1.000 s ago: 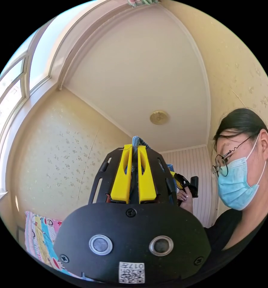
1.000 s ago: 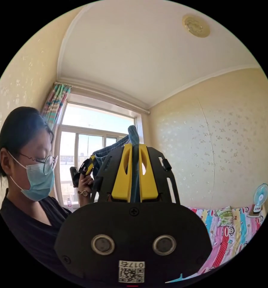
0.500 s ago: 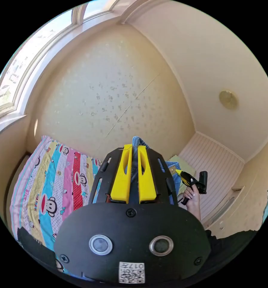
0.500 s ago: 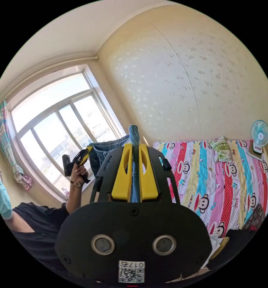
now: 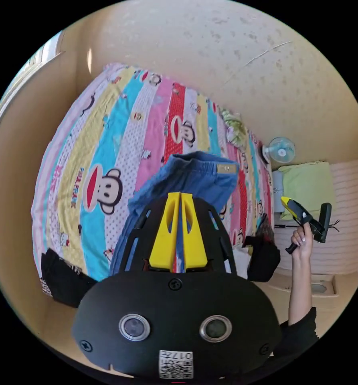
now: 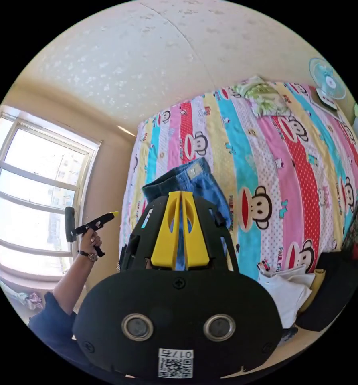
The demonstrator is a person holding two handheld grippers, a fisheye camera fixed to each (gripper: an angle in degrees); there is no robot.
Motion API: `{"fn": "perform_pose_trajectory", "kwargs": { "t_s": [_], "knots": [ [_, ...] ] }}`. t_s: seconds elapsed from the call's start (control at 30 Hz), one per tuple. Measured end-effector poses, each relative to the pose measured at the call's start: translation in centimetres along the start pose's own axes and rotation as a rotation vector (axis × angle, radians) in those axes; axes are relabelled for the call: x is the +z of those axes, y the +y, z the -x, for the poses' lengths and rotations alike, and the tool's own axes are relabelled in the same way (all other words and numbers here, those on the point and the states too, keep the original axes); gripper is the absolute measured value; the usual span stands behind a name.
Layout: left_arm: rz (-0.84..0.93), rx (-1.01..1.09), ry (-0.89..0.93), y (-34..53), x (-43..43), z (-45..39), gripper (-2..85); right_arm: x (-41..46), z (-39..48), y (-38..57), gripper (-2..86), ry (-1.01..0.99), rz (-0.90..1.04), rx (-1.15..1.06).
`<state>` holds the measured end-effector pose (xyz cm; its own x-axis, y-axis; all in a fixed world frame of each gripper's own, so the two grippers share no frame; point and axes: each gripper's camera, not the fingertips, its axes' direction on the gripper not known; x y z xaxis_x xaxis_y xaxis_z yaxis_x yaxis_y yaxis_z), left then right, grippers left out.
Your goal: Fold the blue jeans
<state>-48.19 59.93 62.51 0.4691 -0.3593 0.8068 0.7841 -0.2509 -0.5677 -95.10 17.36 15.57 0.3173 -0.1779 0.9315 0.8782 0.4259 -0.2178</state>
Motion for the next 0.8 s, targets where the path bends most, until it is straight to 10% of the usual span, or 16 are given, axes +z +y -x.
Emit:
{"fn": "perform_pose_trajectory", "kwargs": {
  "t_s": [0.33, 0.53, 0.8],
  "knots": [
    [0.879, 0.097, -0.439, 12.7, 21.9, 13.0, -0.5, 22.0, -17.3, 11.7, 0.5, 0.523, 1.036, -0.037],
    [0.747, 0.173, 0.054, 14.2, 24.8, 12.8, 0.8, 25.3, -23.4, 12.7, 0.5, 0.489, 1.08, 0.058],
    [0.63, 0.25, 0.044, 12.8, 26.9, 13.4, 8.3, 25.6, -24.1, 7.7, 0.6, 0.687, 1.128, -0.072]
  ]
}}
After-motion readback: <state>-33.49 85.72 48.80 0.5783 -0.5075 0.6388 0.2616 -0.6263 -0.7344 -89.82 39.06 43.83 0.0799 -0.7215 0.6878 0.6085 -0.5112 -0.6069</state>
